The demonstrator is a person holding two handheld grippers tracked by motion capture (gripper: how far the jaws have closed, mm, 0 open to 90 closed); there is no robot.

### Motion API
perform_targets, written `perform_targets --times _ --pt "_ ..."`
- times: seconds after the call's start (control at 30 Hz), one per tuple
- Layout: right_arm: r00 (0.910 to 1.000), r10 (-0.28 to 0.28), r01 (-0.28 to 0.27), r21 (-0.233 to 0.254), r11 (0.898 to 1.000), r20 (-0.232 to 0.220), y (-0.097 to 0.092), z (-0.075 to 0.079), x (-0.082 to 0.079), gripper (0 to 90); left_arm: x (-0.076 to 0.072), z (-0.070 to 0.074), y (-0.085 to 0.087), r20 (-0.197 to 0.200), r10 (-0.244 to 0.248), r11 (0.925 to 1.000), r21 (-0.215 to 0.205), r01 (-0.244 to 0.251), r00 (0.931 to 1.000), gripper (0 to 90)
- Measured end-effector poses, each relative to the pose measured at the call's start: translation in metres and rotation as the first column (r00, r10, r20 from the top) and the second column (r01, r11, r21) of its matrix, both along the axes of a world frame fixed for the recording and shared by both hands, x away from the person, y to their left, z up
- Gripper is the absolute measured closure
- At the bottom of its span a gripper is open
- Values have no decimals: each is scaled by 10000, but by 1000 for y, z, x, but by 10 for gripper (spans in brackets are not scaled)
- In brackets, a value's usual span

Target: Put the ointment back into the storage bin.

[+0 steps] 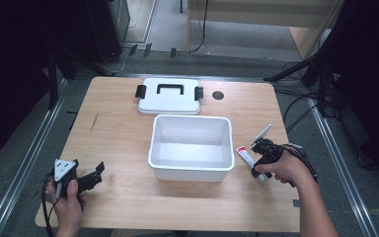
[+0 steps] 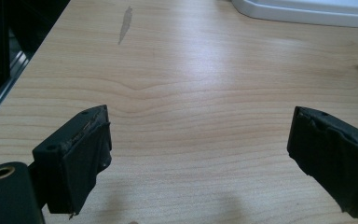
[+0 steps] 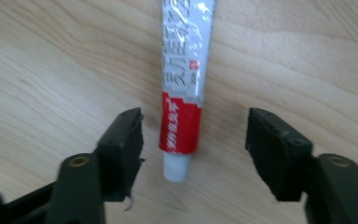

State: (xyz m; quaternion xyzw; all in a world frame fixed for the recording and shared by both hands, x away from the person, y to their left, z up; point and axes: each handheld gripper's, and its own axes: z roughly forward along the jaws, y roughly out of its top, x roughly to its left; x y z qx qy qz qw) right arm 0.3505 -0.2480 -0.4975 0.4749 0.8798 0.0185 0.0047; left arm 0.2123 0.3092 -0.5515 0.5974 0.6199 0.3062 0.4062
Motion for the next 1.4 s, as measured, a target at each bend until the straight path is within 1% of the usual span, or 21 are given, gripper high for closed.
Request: perform_targets --times 0.03,0.1,0.13,0.17,0.2,0.3,0.37,0.43,0.47,0.5,0.57,0.63,0.67,0.77,0.83,0.87,0.97,1.03,1.2,1.27,1.4 --pt "9999 -124 125 37 9999 -60 2 0 2 420 0 0 0 -7 -6 10000 6 6 10000 70" --pt "9999 -148 149 91 9998 -44 4 0 4 469 0 0 0 1 0 10000 1 0 10000 70" --pt "9999 -107 106 192 9998 55 4 -1 6 490 0 0 0 2 0 10000 4 0 10000 70" --pt "9998 -179 179 148 9997 22 5 -1 7 510 0 0 0 -1 -3 10000 2 3 10000 70" --pt "9996 -249 247 248 9994 92 7 -1 9 536 0 0 0 -10 -8 10000 8 8 10000 70" --pt "9996 -268 266 111 9996 117 11 -2 12 583 0 0 0 0 -15 10000 -3 15 10000 70" --pt "9998 -171 170 62 9998 120 13 -5 13 614 0 0 0 -9 -11 10000 -5 11 10000 70" --pt "9999 -116 116 -42 9999 28 16 -6 14 709 0 0 0 0 -9 10000 -12 9 10000 70" --pt "10000 -61 62 -97 9999 62 17 -5 15 720 0 0 0 -2 -17 10000 -16 17 10000 70" --pt "9994 -225 226 -7 9997 274 16 -4 16 722 0 0 0 5 -17 10000 -31 17 10000 70" --pt "9981 -484 482 83 9988 382 14 0 18 724 0 0 0 3 -14 10000 -37 14 10000 70" --pt "9973 -639 628 337 9975 350 12 6 19 724 0 0 0 -7 -18 10000 -8 18 10000 70" --pt "9974 -663 653 365 9972 279 12 9 18 725 0 0 0 -10 -16 10000 -7 16 10000 70" --pt "9973 -664 651 387 9971 313 12 20 18 725 0 0 0 -3 -10 10000 -6 10 10000 70" --pt "9973 -611 588 561 9967 402 13 30 17 725 0 0 0 6 -1 10000 9 1 10000 70" --pt "9972 -655 630 668 9958 368 14 35 17 725 0 0 0 -8 -10 10000 28 10 10000 70" --pt "9981 -492 454 987 9941 360 18 52 16 725 0 0 0 -20 -21 10000 45 21 10000 70" --pt "9983 -489 452 1047 9935 326 22 64 15 725 0 0 0 -18 -15 10000 51 15 10000 70" --pt "9979 -469 416 1124 9928 452 30 91 16 725 0 0 0 -23 -21 10000 38 21 10000 70" --pt "9971 -566 504 1178 9918 499 33 100 16 725 0 0 0 -18 -24 10000 31 24 10000 70" --pt "9971 -525 460 1131 9925 548 39 118 17 725 0 0 0 -36 -22 10000 0 22 10000 70"
